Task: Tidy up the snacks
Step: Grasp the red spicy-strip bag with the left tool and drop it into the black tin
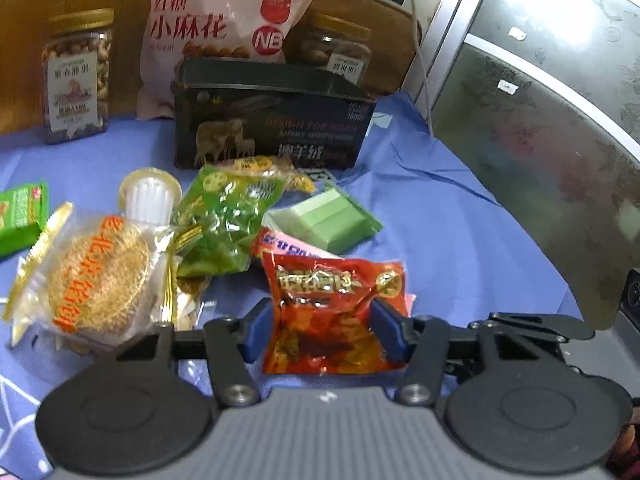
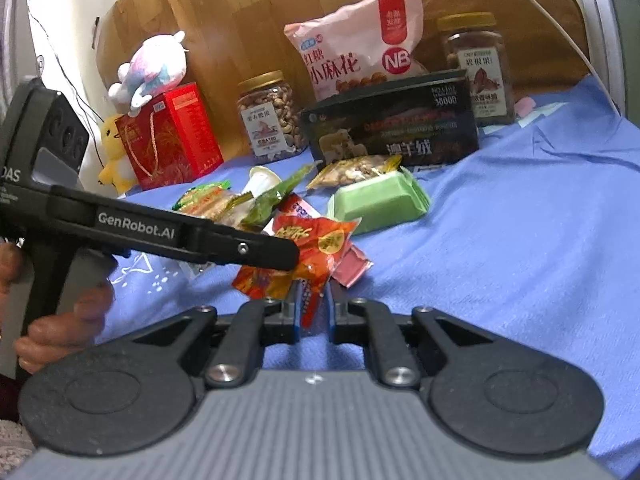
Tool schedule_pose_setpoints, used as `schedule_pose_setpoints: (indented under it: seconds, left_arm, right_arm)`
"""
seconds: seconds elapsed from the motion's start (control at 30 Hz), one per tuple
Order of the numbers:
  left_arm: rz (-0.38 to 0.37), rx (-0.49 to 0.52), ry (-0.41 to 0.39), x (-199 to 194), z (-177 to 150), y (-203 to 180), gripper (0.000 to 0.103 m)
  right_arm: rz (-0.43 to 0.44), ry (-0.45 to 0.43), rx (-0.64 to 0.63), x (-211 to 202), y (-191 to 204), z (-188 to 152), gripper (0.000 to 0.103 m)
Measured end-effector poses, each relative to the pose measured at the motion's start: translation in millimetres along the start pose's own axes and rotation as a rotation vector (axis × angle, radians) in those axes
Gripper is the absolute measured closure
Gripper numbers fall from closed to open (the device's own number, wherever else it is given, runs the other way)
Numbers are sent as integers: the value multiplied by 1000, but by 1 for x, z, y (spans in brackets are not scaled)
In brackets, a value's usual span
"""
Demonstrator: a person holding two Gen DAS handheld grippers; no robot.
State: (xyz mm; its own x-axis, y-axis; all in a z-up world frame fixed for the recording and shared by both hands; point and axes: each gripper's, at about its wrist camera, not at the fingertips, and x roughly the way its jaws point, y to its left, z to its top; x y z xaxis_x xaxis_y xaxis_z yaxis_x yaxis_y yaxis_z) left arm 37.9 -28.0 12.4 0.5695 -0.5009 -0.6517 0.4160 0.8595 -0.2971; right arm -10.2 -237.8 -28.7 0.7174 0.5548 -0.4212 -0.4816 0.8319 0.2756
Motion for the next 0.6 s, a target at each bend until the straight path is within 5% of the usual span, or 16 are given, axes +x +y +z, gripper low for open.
schedule_pose_setpoints:
  seconds: [0.3,0.6]
  left_arm:
    - [5,54,-94,-19,48,-13,51]
    - [99,91,-165,29,142,-9,50]
  right_arm:
    - [59,-114,1,-7,-10,47,89]
    - [-6,-195,-2,46,-52,125,89]
